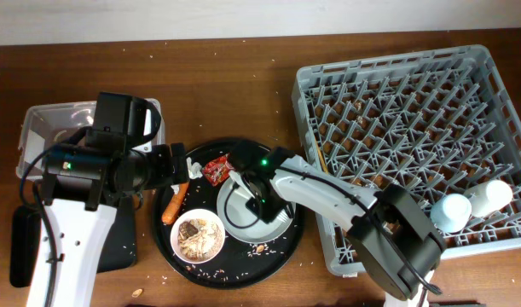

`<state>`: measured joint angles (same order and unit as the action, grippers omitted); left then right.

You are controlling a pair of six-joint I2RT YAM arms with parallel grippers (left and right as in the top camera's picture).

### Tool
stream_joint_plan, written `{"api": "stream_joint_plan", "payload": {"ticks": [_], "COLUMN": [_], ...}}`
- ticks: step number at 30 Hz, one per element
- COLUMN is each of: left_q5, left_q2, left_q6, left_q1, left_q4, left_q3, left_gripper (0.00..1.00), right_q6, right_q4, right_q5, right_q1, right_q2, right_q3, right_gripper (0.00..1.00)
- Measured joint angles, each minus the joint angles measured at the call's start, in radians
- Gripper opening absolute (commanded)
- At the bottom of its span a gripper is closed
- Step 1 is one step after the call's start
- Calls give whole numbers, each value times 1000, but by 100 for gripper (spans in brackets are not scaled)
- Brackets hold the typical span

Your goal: Sort waste into correct bins and load items into the dishwasher rack

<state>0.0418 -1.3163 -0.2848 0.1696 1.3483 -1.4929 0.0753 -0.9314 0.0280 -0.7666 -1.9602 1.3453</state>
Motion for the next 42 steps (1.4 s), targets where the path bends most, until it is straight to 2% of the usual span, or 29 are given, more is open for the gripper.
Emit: {"api": "stream_joint_plan", "payload": {"ticks": [6,8,12,13,16,19,20,21,23,24,25,28,31,37,38,39,42], "left_q5": [0,0,0,0,0,0,0,0,0,0,0,0,0,0,-19,-76,-117], "left_q2": [0,0,0,0,0,0,0,0,0,0,0,0,0,0,0,0,-15], "left_q6": [0,0,0,0,0,0,0,0,0,0,0,0,0,0,-1,-4,-11], "left_q1": [0,0,0,0,0,0,0,0,0,0,0,0,0,0,0,0,10], "left_q4": [-1,-1,-1,-1,-2,-1,-1,-1,-1,-2,0,-2,-1,-1,-1,-1,-74], "left_q3": [0,0,0,0,0,0,0,0,0,0,0,0,0,0,0,0,0], "left_gripper": [99,99,99,99,99,99,99,99,99,99,99,99,99,99,84,79,78], "right_q6": [-32,-50,-79,-80,-86,-88,-89,-92,-103,-103,-102,-102,-103,-103,-103,-102,-103], "right_q4": [-201,-256,-267,-274,-273,-283,-288,-295,-294,-293,-291,-305,-315,-318,-318,-318,-318], "right_q5": [12,16,24,25,40,43,44,44,49,54,61,68,67,67,67,67,67], "right_q1": [37,150,453,490,494,480,477,477,477,477,477,477,477,477,477,477,477], "right_q2": [30,31,31,31,32,31,31,37,158,259,443,764,946,1001,1001,1001,1001], "right_q3": [390,475,476,476,420,377,381,394,426,433,466,476,478,478,478,478,478], "right_gripper": [14,15,15,18,40,80,97,99,99,99,99,99,99,99,99,99,99]}}
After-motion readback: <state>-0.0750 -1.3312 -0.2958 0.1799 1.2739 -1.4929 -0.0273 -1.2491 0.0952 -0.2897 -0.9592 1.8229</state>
